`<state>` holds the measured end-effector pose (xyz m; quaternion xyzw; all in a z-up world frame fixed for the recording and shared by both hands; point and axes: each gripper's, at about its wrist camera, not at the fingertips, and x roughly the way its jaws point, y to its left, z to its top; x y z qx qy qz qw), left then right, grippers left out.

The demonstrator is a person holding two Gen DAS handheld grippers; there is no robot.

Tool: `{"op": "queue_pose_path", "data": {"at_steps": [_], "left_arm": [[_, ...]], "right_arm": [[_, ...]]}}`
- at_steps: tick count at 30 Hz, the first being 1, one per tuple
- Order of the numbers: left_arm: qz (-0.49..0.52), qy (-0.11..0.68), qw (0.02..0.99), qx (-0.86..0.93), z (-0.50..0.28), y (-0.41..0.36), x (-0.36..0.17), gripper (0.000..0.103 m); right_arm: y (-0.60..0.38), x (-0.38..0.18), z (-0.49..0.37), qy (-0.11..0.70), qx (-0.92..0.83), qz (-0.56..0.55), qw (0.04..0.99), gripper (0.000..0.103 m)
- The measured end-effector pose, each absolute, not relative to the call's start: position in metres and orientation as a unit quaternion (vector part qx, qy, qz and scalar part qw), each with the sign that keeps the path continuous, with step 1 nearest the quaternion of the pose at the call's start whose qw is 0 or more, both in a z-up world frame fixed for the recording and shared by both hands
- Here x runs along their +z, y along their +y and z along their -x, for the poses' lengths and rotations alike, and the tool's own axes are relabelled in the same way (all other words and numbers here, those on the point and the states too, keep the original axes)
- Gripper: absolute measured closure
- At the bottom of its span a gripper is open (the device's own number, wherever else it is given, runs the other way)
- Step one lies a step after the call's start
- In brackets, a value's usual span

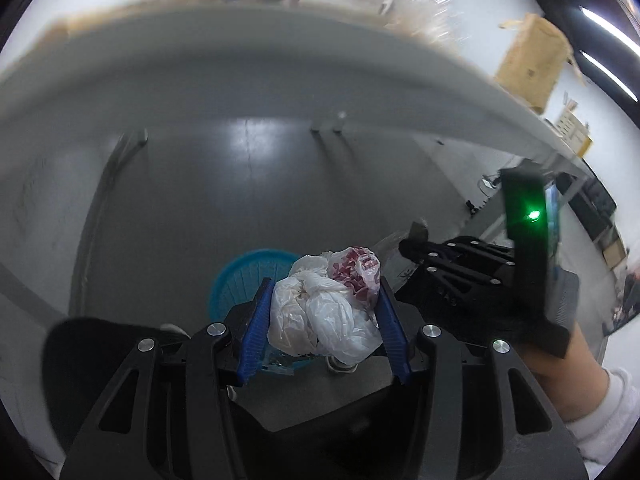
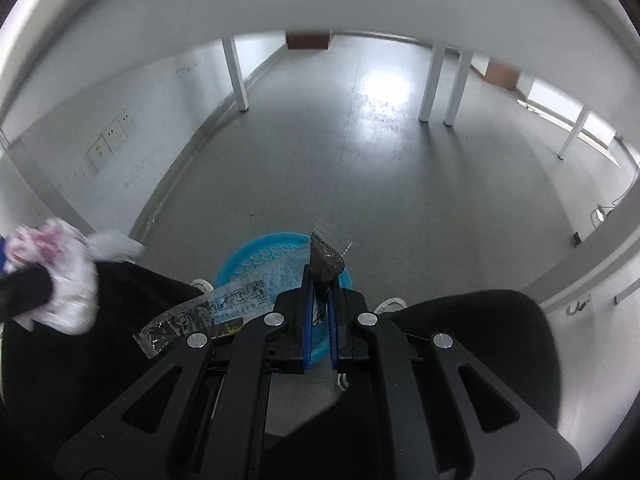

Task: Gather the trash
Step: 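Carry the white bag and gold wrapper down over the blue basket with both tools, then open the left tool and right tool to drop both items into the basket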

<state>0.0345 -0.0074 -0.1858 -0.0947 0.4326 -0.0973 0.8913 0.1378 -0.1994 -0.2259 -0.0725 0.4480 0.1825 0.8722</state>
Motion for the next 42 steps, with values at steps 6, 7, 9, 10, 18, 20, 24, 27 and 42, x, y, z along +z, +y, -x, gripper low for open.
{"op": "queue_pose_path", "data": {"at_steps": [6,7,9,10,18,20,24,27,42], "left_arm": [[0.145,0.466,0.871,-0.064,-0.064,0.015,-0.243,0.054],[0.153,0.469,0.868,-0.06,-0.07,0.018,-0.251,0.054],[0.153,0.477,0.864,-0.053,-0.081,0.021,-0.261,0.054],[0.163,0.484,0.858,-0.052,-0.088,0.024,-0.267,0.054],[0.213,0.524,0.824,-0.031,-0.136,0.039,-0.307,0.054],[0.211,0.538,0.815,-0.043,-0.146,0.036,-0.317,0.054],[0.217,0.545,0.809,-0.03,-0.164,0.045,-0.327,0.053],[0.23,0.555,0.799,-0.019,-0.172,0.05,-0.336,0.053],[0.27,0.536,0.799,-0.028,-0.18,0.057,-0.335,0.027]], "right_arm": [[-0.183,-0.257,-0.16,0.482,0.181,0.077,0.854,0.098],[-0.181,-0.26,-0.164,0.488,0.18,0.076,0.851,0.098],[-0.188,-0.269,-0.172,0.503,0.176,0.067,0.843,0.098],[-0.188,-0.274,-0.177,0.512,0.174,0.061,0.839,0.098],[-0.173,-0.331,-0.218,0.582,0.152,0.029,0.798,0.098],[-0.163,-0.349,-0.228,0.6,0.151,0.041,0.784,0.098],[-0.159,-0.375,-0.246,0.622,0.139,0.037,0.769,0.098],[-0.162,-0.386,-0.257,0.628,0.133,0.03,0.766,0.097],[-0.165,-0.406,-0.283,0.634,0.11,-0.014,0.766,0.07]]}}
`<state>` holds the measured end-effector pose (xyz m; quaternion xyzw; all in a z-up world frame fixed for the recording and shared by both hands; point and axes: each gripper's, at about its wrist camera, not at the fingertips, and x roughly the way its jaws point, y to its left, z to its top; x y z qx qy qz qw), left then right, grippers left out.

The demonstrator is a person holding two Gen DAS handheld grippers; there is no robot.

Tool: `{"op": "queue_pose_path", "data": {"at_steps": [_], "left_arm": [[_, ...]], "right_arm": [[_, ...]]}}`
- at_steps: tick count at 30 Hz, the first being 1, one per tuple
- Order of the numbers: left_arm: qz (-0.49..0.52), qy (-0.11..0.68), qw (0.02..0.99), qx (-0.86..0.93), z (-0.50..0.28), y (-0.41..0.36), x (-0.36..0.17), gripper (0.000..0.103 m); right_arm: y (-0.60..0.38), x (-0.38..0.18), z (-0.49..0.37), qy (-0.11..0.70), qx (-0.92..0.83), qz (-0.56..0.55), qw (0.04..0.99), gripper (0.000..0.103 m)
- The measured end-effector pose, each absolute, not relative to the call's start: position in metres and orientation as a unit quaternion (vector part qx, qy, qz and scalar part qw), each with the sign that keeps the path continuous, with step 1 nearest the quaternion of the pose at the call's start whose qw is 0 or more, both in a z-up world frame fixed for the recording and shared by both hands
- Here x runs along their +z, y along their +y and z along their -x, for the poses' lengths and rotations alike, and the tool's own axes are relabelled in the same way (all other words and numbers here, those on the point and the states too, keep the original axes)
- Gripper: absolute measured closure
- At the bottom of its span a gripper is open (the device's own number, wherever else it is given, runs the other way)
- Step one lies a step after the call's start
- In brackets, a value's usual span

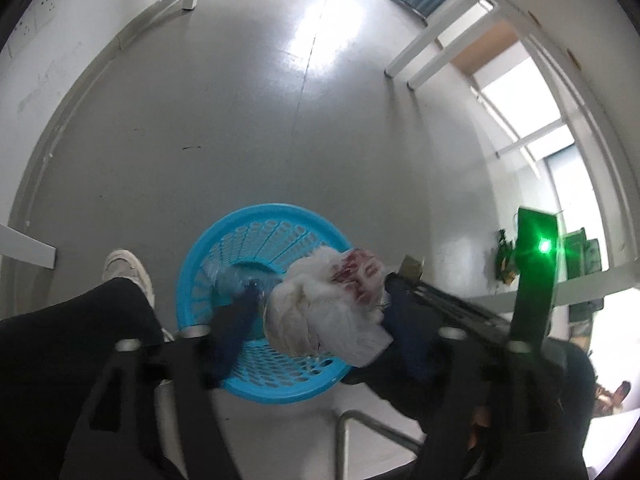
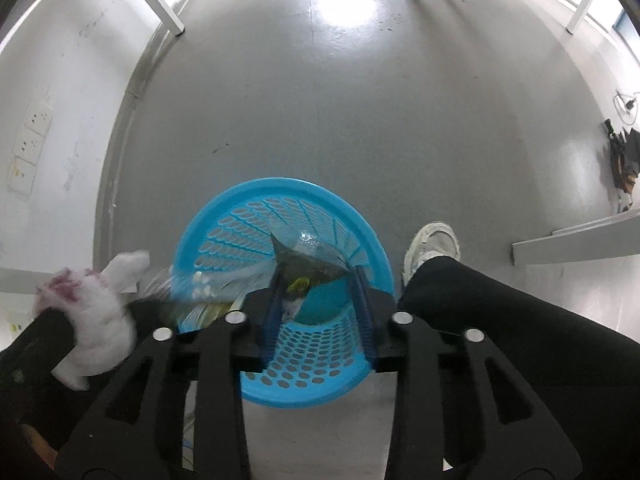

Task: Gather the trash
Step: 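Open the left tool and right tool to drop both items into the basket, then raise both tools back up to the trash pile on the table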

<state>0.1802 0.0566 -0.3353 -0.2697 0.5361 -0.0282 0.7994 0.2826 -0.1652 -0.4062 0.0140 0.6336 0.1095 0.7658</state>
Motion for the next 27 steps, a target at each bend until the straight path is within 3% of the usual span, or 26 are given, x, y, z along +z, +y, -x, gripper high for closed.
{"op": "queue_pose_path", "data": {"at_steps": [2,12,27], "left_arm": [[0.275,0.531,0.801,-0.027,-0.18,0.058,-0.335,0.027],[0.247,0.527,0.813,-0.009,-0.172,0.056,-0.328,0.027],[0.156,0.495,0.855,0.008,-0.114,0.047,-0.266,0.027]], "right_arm": [[-0.167,-0.406,-0.283,0.635,0.109,-0.02,0.764,0.062],[-0.166,-0.396,-0.264,0.653,0.13,-0.009,0.746,0.046],[-0.173,-0.314,-0.183,0.587,0.173,0.032,0.791,0.036]]}}
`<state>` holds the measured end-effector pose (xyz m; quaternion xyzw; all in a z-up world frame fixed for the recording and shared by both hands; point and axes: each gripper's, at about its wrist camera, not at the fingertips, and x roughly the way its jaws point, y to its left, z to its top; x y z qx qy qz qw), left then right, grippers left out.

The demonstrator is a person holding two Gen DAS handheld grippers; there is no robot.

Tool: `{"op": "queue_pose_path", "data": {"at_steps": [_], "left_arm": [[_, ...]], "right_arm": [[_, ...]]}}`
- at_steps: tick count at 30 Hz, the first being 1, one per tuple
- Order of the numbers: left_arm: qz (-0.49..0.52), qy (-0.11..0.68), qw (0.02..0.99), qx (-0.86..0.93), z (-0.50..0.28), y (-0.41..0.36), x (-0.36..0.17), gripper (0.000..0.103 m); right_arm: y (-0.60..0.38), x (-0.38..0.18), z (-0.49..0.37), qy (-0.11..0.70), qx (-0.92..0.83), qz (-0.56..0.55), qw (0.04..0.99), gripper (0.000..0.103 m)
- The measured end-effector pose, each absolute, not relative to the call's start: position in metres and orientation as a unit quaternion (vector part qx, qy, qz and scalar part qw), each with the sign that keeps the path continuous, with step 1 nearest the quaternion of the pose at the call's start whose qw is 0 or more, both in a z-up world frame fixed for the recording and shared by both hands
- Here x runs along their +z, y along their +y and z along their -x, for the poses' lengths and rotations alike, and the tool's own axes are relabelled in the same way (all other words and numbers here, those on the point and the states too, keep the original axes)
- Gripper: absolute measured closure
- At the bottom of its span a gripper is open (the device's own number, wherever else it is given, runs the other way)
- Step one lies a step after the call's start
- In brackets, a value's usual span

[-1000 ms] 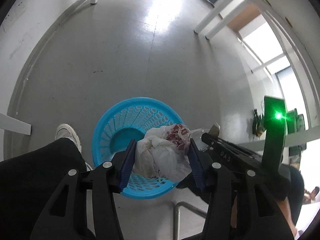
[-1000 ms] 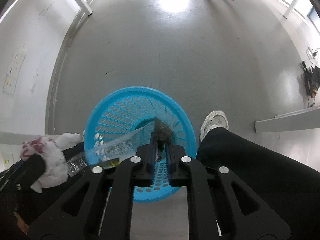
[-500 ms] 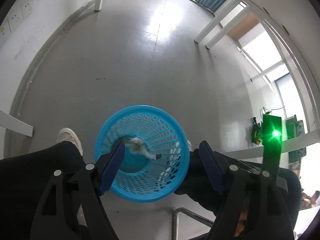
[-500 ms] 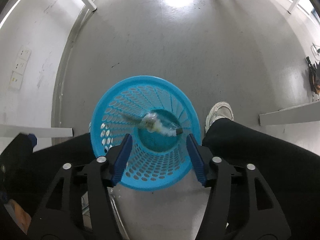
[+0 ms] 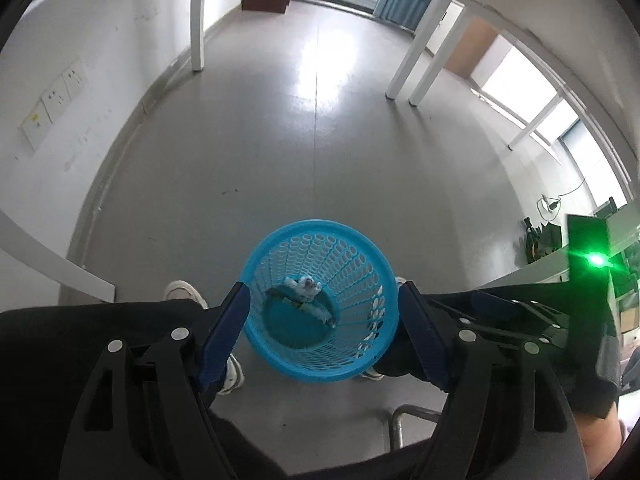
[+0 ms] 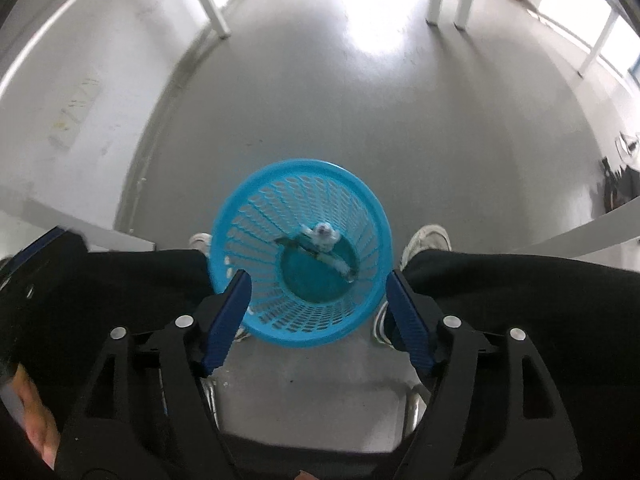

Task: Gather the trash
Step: 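Raise both tools back up to the trash pile on the table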

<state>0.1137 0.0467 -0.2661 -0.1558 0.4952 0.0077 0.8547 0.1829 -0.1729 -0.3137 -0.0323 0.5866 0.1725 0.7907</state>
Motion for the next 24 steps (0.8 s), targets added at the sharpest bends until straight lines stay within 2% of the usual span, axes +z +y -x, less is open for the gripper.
{"op": "queue_pose_path", "data": {"at_steps": [6,9,13,17,20,24], "left_arm": [[0.097,0.498,0.861,0.018,-0.085,0.037,-0.242,0.024],[0.102,0.483,0.869,0.003,-0.075,0.036,-0.222,0.021],[0.083,0.461,0.884,-0.003,-0.057,0.03,-0.201,0.014],[0.066,0.438,0.897,-0.001,-0.037,0.025,-0.181,0.006],[0.049,0.407,0.912,0.008,-0.019,0.022,-0.156,0.006],[0.044,0.362,0.931,0.006,-0.003,0.025,-0.119,0.006]], "right_arm": [[-0.192,-0.266,-0.139,0.534,0.204,0.026,0.82,0.032],[-0.207,-0.244,-0.126,0.508,0.212,0.007,0.835,0.025],[-0.223,-0.226,-0.115,0.498,0.223,-0.013,0.838,0.024],[-0.235,-0.196,-0.096,0.461,0.229,-0.001,0.857,0.015],[-0.243,-0.169,-0.08,0.43,0.235,0.005,0.872,0.01],[-0.252,-0.131,-0.065,0.387,0.24,0.01,0.89,0.009]]}}
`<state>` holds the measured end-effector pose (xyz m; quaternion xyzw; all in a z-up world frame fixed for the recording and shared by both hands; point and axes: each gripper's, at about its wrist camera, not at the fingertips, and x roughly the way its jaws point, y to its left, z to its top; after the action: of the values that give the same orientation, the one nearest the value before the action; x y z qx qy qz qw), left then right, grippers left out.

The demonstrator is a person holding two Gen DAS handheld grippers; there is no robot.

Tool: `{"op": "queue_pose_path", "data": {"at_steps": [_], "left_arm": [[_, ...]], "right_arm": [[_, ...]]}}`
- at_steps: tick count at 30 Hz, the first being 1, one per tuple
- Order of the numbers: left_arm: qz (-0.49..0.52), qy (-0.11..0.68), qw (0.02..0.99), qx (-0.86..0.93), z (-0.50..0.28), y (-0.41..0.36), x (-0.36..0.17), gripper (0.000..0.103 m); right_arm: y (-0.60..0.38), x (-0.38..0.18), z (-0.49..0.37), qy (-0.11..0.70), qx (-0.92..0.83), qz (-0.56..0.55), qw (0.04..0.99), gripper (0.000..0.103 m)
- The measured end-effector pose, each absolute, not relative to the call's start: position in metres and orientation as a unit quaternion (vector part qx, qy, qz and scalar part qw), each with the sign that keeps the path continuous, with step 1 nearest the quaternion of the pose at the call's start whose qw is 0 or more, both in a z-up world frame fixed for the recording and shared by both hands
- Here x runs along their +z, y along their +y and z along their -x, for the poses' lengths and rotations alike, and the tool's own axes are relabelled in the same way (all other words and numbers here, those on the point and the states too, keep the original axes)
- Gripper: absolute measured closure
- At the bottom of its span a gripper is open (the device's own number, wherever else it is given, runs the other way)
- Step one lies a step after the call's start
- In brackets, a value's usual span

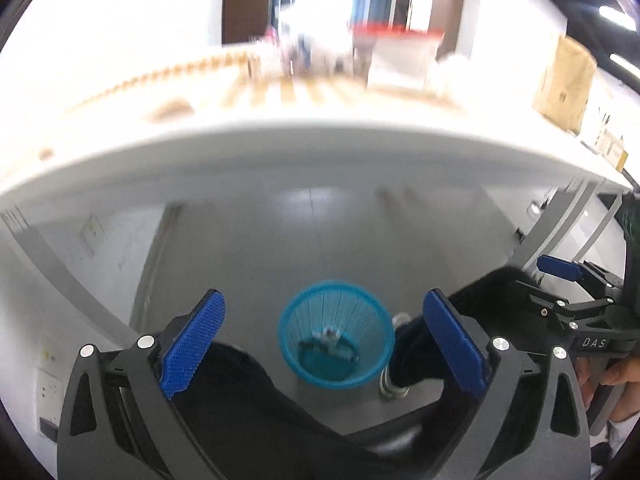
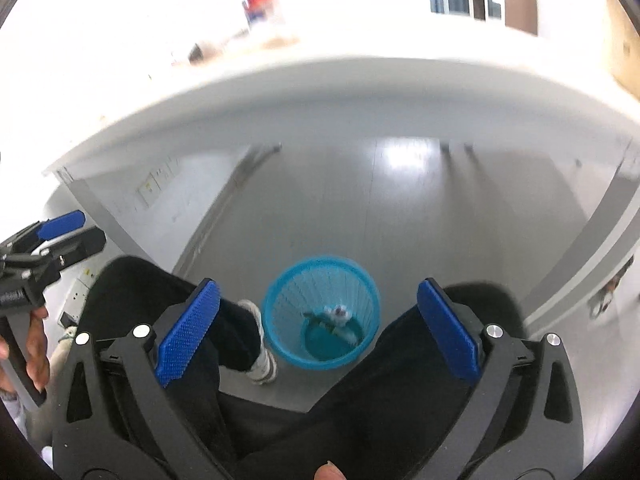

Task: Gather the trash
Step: 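Raise both tools back up to the trash pile on the table, then grasp the clear plastic bag with the left tool while the right tool grasps clear plastic wrap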

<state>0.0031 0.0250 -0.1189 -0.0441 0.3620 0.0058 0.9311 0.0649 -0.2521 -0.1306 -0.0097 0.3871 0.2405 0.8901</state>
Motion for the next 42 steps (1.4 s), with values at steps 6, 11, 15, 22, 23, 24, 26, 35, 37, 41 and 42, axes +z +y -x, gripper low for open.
{"op": "queue_pose_path", "data": {"at_steps": [6,11,15,22,23,24,26,35,37,41,42], "left_arm": [[0.065,0.303,0.951,-0.003,-0.004,0.034,-0.069,0.006],[0.074,0.279,0.958,0.003,-0.02,0.038,-0.041,0.006],[0.082,0.271,0.959,0.003,-0.032,0.043,-0.022,0.006],[0.084,0.269,0.959,0.007,-0.065,0.043,-0.007,0.006],[0.082,0.27,0.959,0.006,-0.07,0.043,-0.006,0.006],[0.079,0.271,0.959,0.009,-0.076,0.042,-0.006,0.006],[0.075,0.275,0.958,0.016,-0.089,0.041,-0.006,0.006],[0.081,0.291,0.953,0.033,-0.145,0.045,-0.005,0.006],[0.073,0.293,0.953,0.036,-0.159,0.044,-0.003,0.007],[0.055,0.305,0.95,0.042,-0.189,0.044,-0.004,0.008],[0.052,0.315,0.947,0.044,-0.197,0.045,-0.005,0.008]], "right_arm": [[-0.259,-0.066,-0.059,0.319,0.245,-0.004,0.916,0.009],[-0.254,-0.035,-0.078,0.296,0.238,-0.002,0.925,0.009],[-0.253,-0.025,-0.103,0.292,0.235,-0.012,0.927,0.009],[-0.253,-0.019,-0.128,0.296,0.234,-0.02,0.926,0.012],[-0.251,-0.018,-0.133,0.297,0.235,-0.02,0.925,0.013],[-0.249,-0.018,-0.138,0.297,0.236,-0.022,0.925,0.013],[-0.247,-0.017,-0.148,0.299,0.237,-0.026,0.924,0.013],[-0.229,-0.022,-0.182,0.317,0.246,-0.02,0.916,0.021],[-0.227,-0.023,-0.188,0.32,0.247,-0.026,0.914,0.024],[-0.222,-0.033,-0.196,0.335,0.248,-0.029,0.908,0.031],[-0.221,-0.036,-0.197,0.342,0.246,-0.027,0.907,0.034]]}}
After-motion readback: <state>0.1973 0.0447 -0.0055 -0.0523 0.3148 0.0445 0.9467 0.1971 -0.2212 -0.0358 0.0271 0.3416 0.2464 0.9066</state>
